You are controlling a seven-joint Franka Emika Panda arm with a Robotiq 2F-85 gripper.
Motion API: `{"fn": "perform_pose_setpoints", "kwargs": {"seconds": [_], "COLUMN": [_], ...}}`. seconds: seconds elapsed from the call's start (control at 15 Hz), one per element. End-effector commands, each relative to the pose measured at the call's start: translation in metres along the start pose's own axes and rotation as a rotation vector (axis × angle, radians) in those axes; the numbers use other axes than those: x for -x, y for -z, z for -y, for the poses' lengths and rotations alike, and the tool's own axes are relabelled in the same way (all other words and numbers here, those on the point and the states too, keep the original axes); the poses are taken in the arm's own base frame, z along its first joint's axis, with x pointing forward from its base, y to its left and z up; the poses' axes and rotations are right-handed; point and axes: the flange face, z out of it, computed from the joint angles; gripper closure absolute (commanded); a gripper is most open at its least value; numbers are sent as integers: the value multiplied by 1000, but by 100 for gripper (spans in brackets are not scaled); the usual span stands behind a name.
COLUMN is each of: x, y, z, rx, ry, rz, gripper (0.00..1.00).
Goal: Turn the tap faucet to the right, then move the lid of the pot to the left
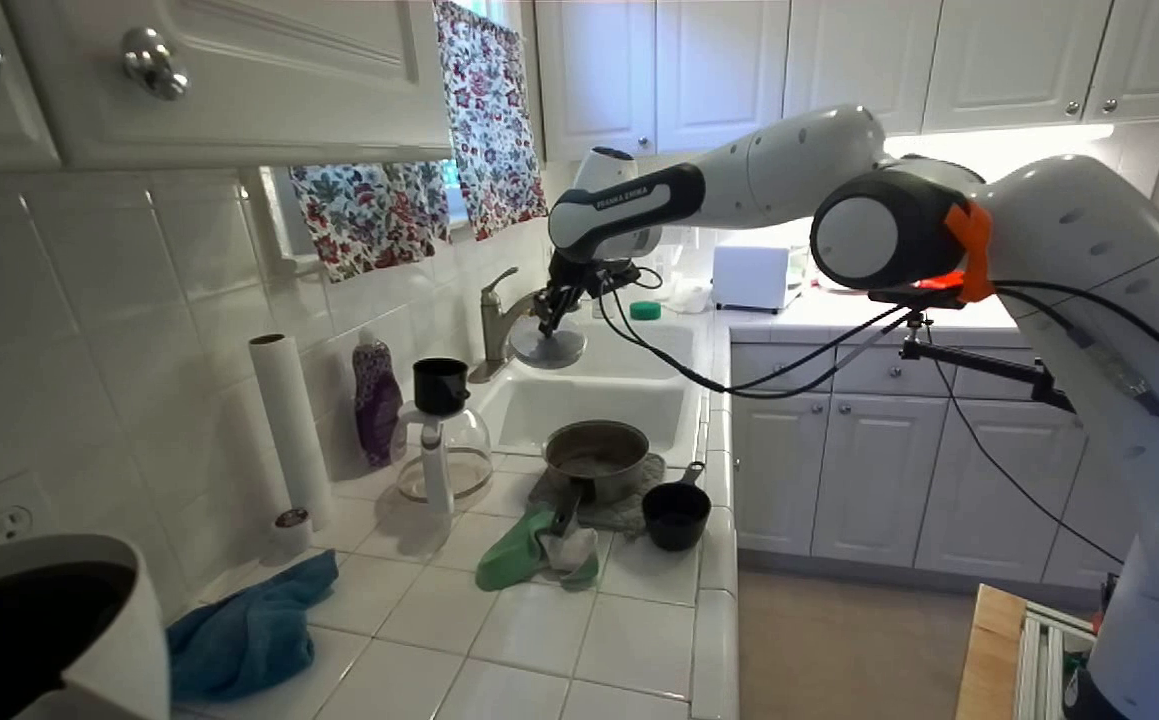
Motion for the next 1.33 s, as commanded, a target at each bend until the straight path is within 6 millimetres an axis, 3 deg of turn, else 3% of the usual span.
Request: {"fn": "perform_pose_setpoints", "kwargs": {"seconds": [0.0,0.27,0.73,0.87,0.93,1.13,1.2,1.27], "x": [-24,-37,-43,-41,-40,-39,-37,-35], "y": [-40,-63,-79,-79,-81,-83,-83,-85], "z": [28,69,119,121,123,121,116,117], "rx": [-40,-100,-257,-238,-244,-242,-236,-242], "ry": [159,339,555,536,540,539,527,528], "rz": [-73,-140,-220,-184,-184,-180,-161,-145], "gripper": [94,94,94,94,74,74,94,94]}}
